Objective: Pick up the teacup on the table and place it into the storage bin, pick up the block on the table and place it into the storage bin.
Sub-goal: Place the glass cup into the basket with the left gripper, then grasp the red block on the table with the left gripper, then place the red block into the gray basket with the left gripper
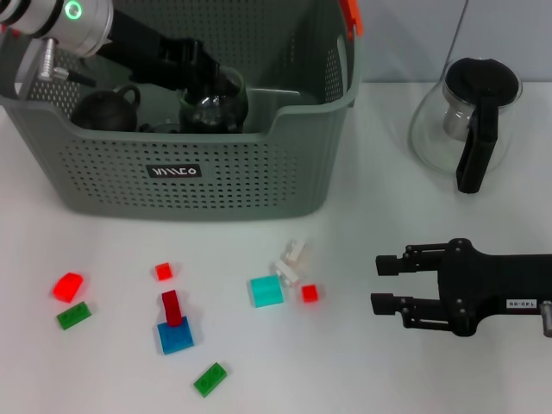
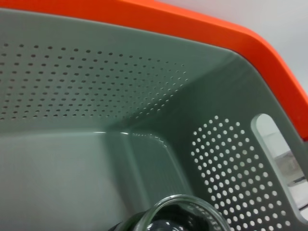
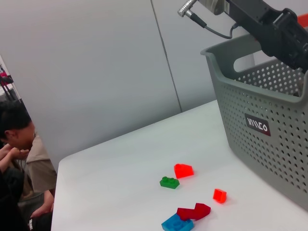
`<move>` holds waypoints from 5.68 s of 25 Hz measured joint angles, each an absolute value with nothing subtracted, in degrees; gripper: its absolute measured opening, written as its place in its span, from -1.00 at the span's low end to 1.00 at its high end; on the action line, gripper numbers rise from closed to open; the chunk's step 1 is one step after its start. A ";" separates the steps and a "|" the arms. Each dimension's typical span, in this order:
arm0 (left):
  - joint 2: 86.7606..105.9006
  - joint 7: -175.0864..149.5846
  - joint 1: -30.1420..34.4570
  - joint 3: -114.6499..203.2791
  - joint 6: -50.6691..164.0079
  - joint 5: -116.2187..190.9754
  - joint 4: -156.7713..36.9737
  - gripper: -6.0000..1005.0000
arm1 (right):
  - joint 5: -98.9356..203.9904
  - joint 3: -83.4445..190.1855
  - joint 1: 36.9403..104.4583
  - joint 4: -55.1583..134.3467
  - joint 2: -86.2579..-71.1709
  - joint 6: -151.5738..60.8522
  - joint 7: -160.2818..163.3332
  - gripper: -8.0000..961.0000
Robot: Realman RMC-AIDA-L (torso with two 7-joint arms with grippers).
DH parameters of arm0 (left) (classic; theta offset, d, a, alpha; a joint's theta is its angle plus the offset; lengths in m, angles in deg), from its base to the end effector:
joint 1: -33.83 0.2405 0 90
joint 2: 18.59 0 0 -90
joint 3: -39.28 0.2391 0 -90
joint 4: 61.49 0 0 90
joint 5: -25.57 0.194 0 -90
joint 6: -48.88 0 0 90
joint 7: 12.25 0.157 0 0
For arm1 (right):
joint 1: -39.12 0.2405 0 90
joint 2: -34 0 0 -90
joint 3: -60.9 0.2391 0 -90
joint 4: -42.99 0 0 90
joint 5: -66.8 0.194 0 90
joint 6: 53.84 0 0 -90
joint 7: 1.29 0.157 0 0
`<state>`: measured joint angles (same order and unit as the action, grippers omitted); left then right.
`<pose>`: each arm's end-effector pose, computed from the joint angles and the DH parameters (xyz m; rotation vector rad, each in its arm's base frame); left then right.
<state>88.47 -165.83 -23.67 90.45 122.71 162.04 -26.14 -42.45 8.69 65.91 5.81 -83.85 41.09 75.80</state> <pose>-0.1602 0.4428 0.0466 -2.2742 -1.5537 -0.1575 0.2305 0.2780 -0.0193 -2.9375 0.5494 0.7208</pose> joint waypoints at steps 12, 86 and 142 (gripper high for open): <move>88.93 -154.68 -20.67 76.60 136.66 151.18 -18.12 -0.08 | -42.45 8.90 65.78 5.81 -83.76 41.26 76.08 0.21; 97.45 -167.42 -2.86 104.98 141.61 189.47 1.53 0.06 | -43.94 8.71 66.19 6.16 -83.87 41.34 78.25 0.21; 98.28 -165.67 -0.77 99.56 145.92 189.31 16.50 -0.59 | -44.04 8.86 66.52 6.60 -83.42 41.06 78.87 0.21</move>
